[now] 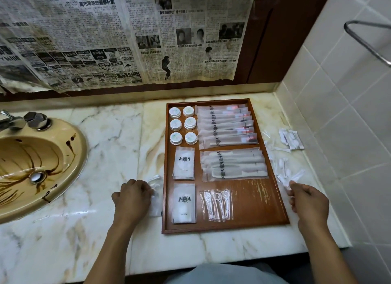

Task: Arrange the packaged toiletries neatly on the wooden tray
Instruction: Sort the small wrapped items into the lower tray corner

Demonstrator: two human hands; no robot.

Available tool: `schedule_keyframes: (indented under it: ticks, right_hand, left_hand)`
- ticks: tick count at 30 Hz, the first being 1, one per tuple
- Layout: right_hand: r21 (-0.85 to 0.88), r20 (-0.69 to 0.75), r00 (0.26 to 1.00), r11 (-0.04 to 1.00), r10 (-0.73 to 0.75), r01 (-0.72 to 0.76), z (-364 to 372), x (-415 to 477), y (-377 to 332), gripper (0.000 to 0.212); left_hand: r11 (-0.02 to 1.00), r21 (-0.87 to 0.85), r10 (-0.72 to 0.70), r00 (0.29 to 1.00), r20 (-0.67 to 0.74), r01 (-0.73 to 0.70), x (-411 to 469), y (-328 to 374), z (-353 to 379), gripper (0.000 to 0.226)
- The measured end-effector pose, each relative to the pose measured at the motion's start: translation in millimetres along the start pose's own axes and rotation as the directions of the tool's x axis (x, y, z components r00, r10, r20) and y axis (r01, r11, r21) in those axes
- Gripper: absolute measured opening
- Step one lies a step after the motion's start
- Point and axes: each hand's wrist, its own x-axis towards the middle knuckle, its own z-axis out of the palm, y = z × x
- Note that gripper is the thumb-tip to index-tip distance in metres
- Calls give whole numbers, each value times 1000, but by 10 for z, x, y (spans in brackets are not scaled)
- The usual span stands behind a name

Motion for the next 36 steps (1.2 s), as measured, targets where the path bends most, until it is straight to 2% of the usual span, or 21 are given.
schedule_keyframes:
  ticks: [5, 7, 10, 13, 16, 18, 21, 23, 26, 29, 33, 36]
  right_hand:
    - [5, -77, 997, 1000, 27, -26, -56, 72, 56, 26]
    - [8, -77, 997, 1000, 23, -22, -42, 60, 78, 25]
    - [-20, -23, 1000, 1000, -18, 18, 30, -1, 89, 18]
    - [-25, 117, 990, 996, -82, 86, 146, -169, 7, 7]
    - [14, 287, 946, 988, -151, 153, 293, -390, -152, 5]
    - [44, 408, 892, 980, -194, 194, 374, -546, -271, 3]
    - [57, 595, 774, 972, -216, 228, 472, -772, -410, 9]
    - [70, 668, 710, 969, -221, 236, 520, -876, -458, 12]
    - [83, 684, 687, 962, -244, 259, 552, -931, -483, 10]
    - [62, 634, 728, 956, -260, 287, 550, -913, -469, 3]
    - [60, 585, 773, 963, -246, 262, 555, -896, -427, 8]
    - [60, 556, 804, 975, -212, 215, 570, -893, -398, 11]
  left_hand:
    - [956, -285, -87, 996, -32, 74, -114, 176, -113, 9]
    - [865, -495, -101, 995, -20, 78, -185, 278, -165, 4]
    - [703, -702, -90, 993, 71, 113, -276, 483, -225, 12]
    - [563, -807, -68, 983, 169, 178, -372, 721, -246, 13]
    - [526, -831, -13, 978, 208, 183, -476, 930, -217, 16]
    - [497, -847, 37, 970, 239, 189, -565, 1083, -214, 18]
    - [453, -864, 95, 953, 289, 217, -690, 1294, -185, 21]
    - [420, -873, 131, 935, 331, 250, -760, 1379, -151, 25]
    - [416, -870, 181, 914, 363, 264, -819, 1431, -98, 28]
    - [451, -855, 191, 909, 371, 254, -837, 1456, -93, 21]
    - [554, -806, 197, 908, 370, 208, -830, 1447, -63, 11]
    - [638, -754, 186, 921, 343, 153, -838, 1457, -43, 13]
